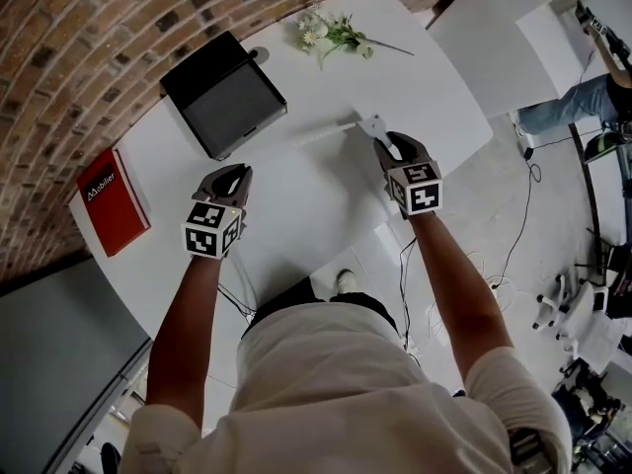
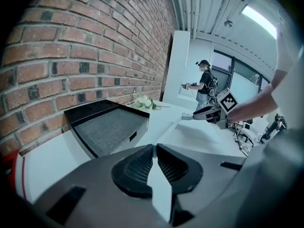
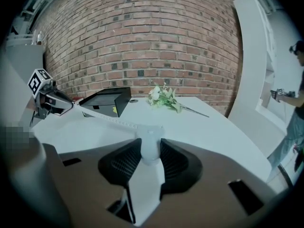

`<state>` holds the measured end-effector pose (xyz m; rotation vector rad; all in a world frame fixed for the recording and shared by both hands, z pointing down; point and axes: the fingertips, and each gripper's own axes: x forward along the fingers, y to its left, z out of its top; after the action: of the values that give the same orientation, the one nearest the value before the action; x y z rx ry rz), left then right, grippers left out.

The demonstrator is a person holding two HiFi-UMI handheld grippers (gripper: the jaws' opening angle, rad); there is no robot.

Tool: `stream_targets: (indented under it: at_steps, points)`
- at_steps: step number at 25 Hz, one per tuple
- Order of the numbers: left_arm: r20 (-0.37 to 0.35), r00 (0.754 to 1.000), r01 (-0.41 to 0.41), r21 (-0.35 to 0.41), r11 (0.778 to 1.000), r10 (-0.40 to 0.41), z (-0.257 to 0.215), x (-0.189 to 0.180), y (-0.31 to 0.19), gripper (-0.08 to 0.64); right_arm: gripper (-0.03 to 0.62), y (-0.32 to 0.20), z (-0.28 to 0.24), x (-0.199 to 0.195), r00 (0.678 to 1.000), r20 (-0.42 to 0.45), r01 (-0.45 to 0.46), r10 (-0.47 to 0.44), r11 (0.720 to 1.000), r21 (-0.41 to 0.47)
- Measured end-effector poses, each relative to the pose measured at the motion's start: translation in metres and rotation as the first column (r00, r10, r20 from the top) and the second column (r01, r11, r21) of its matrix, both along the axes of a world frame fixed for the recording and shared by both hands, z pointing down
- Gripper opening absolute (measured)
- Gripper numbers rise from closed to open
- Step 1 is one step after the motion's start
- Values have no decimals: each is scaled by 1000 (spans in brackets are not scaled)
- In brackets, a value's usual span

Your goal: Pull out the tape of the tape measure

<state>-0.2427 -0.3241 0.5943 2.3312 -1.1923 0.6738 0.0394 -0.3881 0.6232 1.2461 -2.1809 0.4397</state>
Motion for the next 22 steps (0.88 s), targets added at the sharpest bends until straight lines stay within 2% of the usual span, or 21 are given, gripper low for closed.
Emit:
stream_targets:
  at_steps: [11,22]
  points:
    - [33,999,8,-38,999,-7,47,0,-13,29,130,-9,39,0,1000,-1,-6,6,1000,-14]
    - [57,998,7,-60,998,-3,73,1,-18,31,132,-4,58,5,1000,-15,-2,2,1000,-13]
